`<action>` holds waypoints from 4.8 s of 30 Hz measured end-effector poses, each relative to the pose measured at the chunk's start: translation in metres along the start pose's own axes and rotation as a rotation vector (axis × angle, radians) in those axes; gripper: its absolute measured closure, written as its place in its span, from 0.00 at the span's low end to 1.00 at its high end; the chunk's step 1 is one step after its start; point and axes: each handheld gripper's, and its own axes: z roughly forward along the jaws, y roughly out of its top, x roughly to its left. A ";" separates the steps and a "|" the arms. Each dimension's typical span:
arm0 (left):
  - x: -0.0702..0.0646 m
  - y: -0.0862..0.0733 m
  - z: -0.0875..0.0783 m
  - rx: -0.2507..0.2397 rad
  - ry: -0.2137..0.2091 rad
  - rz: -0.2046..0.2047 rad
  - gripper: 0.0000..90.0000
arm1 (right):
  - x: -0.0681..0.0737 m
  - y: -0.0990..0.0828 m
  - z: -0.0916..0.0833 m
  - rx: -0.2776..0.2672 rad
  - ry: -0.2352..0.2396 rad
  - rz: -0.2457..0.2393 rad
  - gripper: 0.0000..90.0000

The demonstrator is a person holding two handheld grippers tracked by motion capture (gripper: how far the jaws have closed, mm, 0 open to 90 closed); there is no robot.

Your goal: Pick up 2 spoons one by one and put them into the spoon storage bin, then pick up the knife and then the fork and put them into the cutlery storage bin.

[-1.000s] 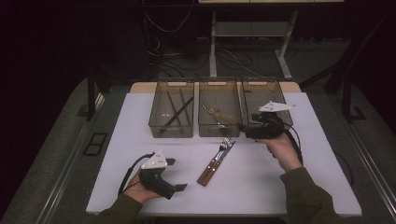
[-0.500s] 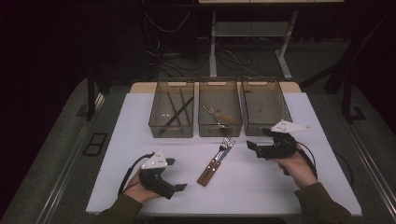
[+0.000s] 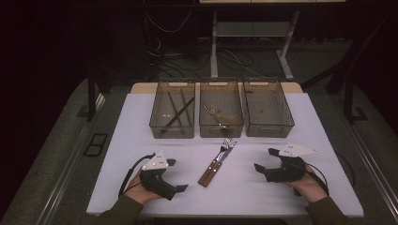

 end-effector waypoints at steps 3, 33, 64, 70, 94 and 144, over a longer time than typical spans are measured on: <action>0.000 0.000 0.000 0.001 0.002 -0.002 0.00 | 0.001 -0.006 -0.003 0.002 0.007 -0.002 0.18; -0.028 0.044 0.043 0.019 -0.096 0.055 0.93 | 0.002 -0.017 -0.012 0.031 0.008 -0.024 0.19; -0.034 0.041 0.077 0.200 -0.015 0.096 0.99 | 0.001 -0.016 -0.013 0.022 0.001 -0.026 0.19; -0.032 0.041 0.075 0.202 -0.025 0.101 0.96 | 0.001 -0.016 -0.013 0.022 0.003 -0.023 0.19; 0.003 0.059 0.088 0.163 0.038 0.005 0.77 | 0.001 -0.015 -0.014 0.016 0.005 -0.029 0.19; 0.002 0.069 0.062 0.093 0.049 0.044 0.85 | -0.010 0.002 -0.024 -0.043 0.061 0.099 0.19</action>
